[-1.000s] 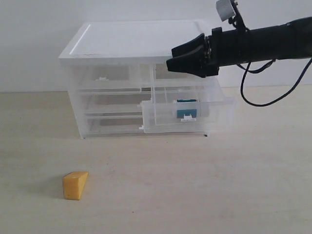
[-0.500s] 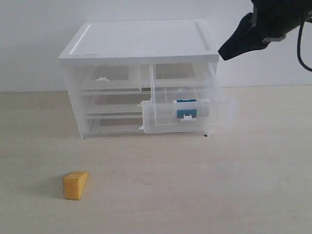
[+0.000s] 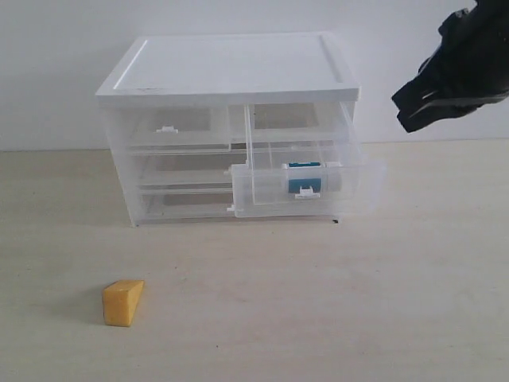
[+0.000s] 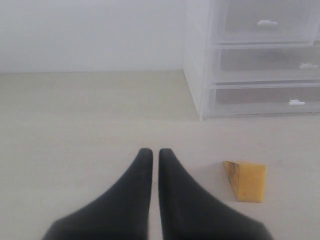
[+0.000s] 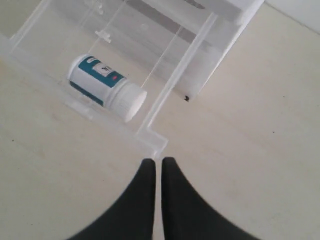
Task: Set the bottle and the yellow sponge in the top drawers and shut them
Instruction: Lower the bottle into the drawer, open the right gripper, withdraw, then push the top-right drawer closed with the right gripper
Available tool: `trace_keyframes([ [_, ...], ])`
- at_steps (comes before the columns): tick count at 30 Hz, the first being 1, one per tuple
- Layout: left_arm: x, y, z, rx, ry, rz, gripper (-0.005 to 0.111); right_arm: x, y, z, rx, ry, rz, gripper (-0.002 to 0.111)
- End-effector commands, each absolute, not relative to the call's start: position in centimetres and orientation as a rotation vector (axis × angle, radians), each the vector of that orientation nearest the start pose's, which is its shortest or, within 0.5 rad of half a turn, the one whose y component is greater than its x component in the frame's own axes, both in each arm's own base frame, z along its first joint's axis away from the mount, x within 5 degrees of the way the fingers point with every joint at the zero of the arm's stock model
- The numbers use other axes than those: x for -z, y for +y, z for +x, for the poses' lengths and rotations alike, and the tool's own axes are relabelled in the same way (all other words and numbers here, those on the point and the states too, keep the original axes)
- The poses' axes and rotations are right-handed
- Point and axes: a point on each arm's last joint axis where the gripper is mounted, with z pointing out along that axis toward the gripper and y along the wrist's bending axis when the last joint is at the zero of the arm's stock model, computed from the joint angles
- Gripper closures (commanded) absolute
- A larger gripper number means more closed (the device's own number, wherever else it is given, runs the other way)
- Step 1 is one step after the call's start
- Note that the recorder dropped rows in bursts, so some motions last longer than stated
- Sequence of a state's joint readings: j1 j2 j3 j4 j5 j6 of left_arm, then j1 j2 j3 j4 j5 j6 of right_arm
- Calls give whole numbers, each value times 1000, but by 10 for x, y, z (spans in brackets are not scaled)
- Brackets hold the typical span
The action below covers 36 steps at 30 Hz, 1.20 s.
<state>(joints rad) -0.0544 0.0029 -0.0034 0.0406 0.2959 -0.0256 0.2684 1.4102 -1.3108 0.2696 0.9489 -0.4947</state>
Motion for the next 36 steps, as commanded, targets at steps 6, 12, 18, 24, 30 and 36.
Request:
trace_keyframes([
  [6,-186,-2,54,21,1779,47,103,-331,125,245,-318,2412,-910,108],
  [12,-186,-2,54,21,1779,47,103,-312,146,235,-332,2371,-972,108],
  [18,-186,-2,54,21,1779,47,103,-307,148,238,-351,2385,-890,102],
  [24,-186,-2,54,21,1779,47,103,-289,154,249,-381,2481,-813,51],
  [30,-186,-2,54,21,1779,47,103,-269,163,265,-403,2506,-743,45],
  [36,-186,-2,54,21,1779,47,103,-260,169,276,-418,2484,-698,45],
])
